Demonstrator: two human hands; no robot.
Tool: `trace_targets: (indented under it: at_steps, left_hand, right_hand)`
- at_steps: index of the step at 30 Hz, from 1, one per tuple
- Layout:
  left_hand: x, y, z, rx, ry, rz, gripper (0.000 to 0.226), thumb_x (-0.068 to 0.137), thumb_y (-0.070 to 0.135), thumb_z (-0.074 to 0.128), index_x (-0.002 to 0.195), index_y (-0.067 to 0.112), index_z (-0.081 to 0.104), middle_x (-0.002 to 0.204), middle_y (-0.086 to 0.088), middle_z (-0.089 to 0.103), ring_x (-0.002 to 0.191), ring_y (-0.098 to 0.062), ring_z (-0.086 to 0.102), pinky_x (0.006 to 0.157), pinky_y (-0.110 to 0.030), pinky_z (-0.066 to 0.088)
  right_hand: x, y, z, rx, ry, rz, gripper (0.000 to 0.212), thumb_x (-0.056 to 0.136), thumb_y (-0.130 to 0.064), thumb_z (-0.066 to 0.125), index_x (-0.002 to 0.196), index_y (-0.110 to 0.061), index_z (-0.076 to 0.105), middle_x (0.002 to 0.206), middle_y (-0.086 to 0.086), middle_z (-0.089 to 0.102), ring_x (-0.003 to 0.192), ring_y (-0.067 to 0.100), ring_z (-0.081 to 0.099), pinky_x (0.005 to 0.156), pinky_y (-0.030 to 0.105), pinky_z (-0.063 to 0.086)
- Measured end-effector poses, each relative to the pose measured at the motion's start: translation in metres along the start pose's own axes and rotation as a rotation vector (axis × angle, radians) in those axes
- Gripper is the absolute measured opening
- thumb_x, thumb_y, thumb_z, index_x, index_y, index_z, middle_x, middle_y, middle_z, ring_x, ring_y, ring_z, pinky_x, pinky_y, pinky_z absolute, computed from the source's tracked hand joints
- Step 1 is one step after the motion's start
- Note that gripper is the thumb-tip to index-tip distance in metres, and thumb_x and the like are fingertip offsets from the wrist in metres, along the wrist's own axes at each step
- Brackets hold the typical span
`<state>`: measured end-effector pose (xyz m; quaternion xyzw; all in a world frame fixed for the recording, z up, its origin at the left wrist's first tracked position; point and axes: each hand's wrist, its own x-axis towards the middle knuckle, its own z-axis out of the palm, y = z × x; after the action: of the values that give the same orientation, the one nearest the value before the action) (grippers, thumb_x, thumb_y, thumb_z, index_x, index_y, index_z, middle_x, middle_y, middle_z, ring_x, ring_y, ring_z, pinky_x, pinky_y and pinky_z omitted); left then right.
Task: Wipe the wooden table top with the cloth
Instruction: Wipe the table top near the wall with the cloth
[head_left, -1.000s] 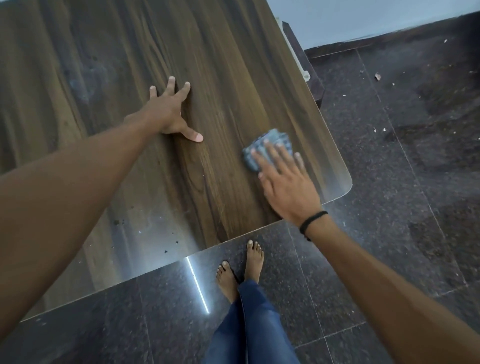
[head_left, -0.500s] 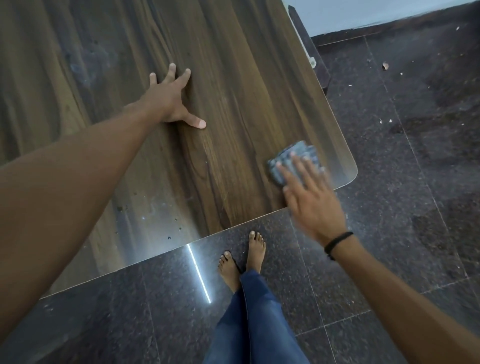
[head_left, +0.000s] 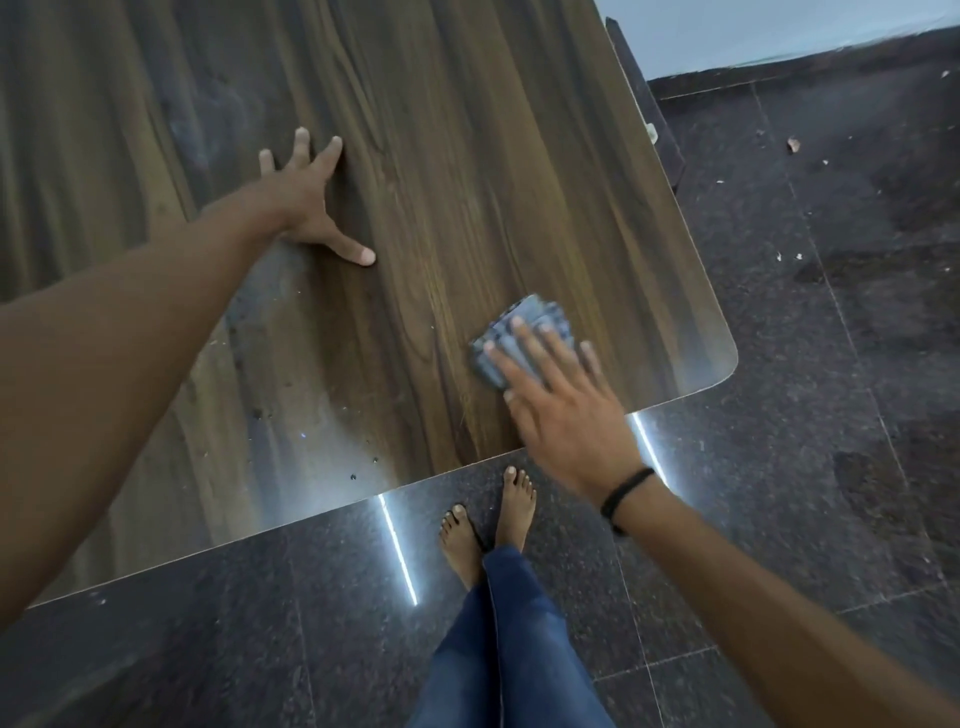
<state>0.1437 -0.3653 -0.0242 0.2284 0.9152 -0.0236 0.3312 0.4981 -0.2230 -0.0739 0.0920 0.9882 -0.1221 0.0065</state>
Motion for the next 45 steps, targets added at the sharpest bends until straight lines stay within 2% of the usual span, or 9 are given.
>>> trace_targets:
  at_steps: [3, 8, 11, 15, 20, 24, 28, 32, 45]
  left_hand:
    - [-0.001, 0.0, 0.0, -0.027, -0.022, -0.007, 0.15, 0.042, 0.063, 0.084, 0.15, 0.041, -0.016, 0.16, 0.005, -0.026, 0.144, -0.043, -0.018, 0.113, -0.066, 0.012]
    - [0.002, -0.003, 0.002, -0.041, -0.012, 0.01, 0.155, 0.033, 0.068, 0.081, 0.15, 0.042, -0.016, 0.159, 0.006, -0.026, 0.144, -0.043, -0.018, 0.113, -0.067, 0.013]
    - [0.006, -0.006, 0.001, -0.059, -0.042, 0.007, 0.158, 0.028, 0.07, 0.081, 0.148, 0.045, -0.019, 0.158, 0.008, -0.029, 0.144, -0.043, -0.02, 0.111, -0.069, 0.014]
    - [0.01, -0.01, 0.003, -0.054, -0.041, 0.039, 0.161, 0.021, 0.076, 0.076, 0.147, 0.046, -0.02, 0.158, 0.008, -0.029, 0.144, -0.043, -0.02, 0.11, -0.07, 0.016]
    - [0.013, -0.01, 0.002, -0.067, -0.077, 0.009, 0.161, 0.023, 0.074, 0.08, 0.142, 0.051, -0.025, 0.154, 0.014, -0.035, 0.143, -0.041, -0.024, 0.108, -0.073, 0.016]
    - [0.013, -0.011, 0.004, -0.061, -0.06, 0.016, 0.163, 0.018, 0.077, 0.077, 0.143, 0.051, -0.025, 0.155, 0.015, -0.033, 0.143, -0.041, -0.023, 0.108, -0.072, 0.017]
    - [0.015, -0.01, 0.002, -0.057, -0.078, 0.005, 0.167, 0.012, 0.079, 0.075, 0.142, 0.051, -0.026, 0.155, 0.013, -0.034, 0.142, -0.044, -0.023, 0.108, -0.072, 0.016]
    - [0.017, -0.013, 0.006, -0.053, -0.052, 0.031, 0.164, 0.016, 0.078, 0.076, 0.143, 0.051, -0.024, 0.156, 0.013, -0.033, 0.143, -0.043, -0.022, 0.108, -0.071, 0.017]
    - [0.009, -0.006, 0.002, -0.018, -0.037, 0.022, 0.156, 0.038, 0.069, 0.085, 0.145, 0.045, -0.025, 0.156, 0.009, -0.033, 0.143, -0.046, -0.02, 0.11, -0.068, 0.019]
  right_hand:
    - [0.036, -0.009, -0.009, 0.092, 0.027, 0.364, 0.055, 0.106, -0.034, 0.032, 0.159, -0.032, 0.019, 0.168, 0.001, 0.007, 0.155, 0.023, 0.002, 0.123, 0.055, 0.01]
    - [0.006, -0.013, 0.002, -0.014, -0.03, -0.103, 0.054, 0.106, -0.036, 0.029, 0.159, -0.034, 0.02, 0.168, -0.003, 0.01, 0.155, 0.019, 0.005, 0.122, 0.053, 0.017]
    - [0.039, -0.011, -0.006, 0.074, 0.022, 0.291, 0.053, 0.106, -0.036, 0.029, 0.159, -0.032, 0.022, 0.168, 0.0, 0.01, 0.155, 0.022, 0.003, 0.123, 0.056, 0.012]
    - [0.002, -0.025, 0.01, -0.038, -0.019, -0.171, 0.055, 0.106, -0.038, 0.026, 0.16, -0.034, 0.014, 0.168, -0.002, 0.007, 0.155, 0.021, 0.003, 0.123, 0.054, 0.016]
    - [0.038, -0.027, -0.002, 0.036, -0.001, 0.267, 0.055, 0.105, -0.039, 0.027, 0.159, -0.035, 0.015, 0.168, 0.002, 0.007, 0.155, 0.024, 0.001, 0.123, 0.054, 0.009]
    - [-0.01, -0.018, 0.009, -0.048, -0.061, -0.334, 0.056, 0.106, -0.038, 0.032, 0.16, -0.035, 0.016, 0.168, -0.001, 0.008, 0.155, 0.021, 0.005, 0.122, 0.053, 0.019]
    - [0.048, -0.015, -0.007, 0.056, -0.028, 0.196, 0.054, 0.106, -0.037, 0.027, 0.158, -0.036, 0.014, 0.168, -0.001, 0.008, 0.155, 0.021, 0.001, 0.124, 0.052, 0.009]
    - [0.028, -0.045, 0.01, 0.006, -0.044, -0.117, 0.055, 0.106, -0.036, 0.029, 0.16, -0.034, 0.016, 0.168, 0.0, 0.009, 0.155, 0.022, 0.003, 0.123, 0.056, 0.014]
    - [0.122, -0.03, -0.008, 0.049, -0.028, 0.186, 0.056, 0.107, -0.042, 0.028, 0.16, -0.034, 0.014, 0.169, 0.0, 0.005, 0.155, 0.025, 0.0, 0.123, 0.053, 0.001]
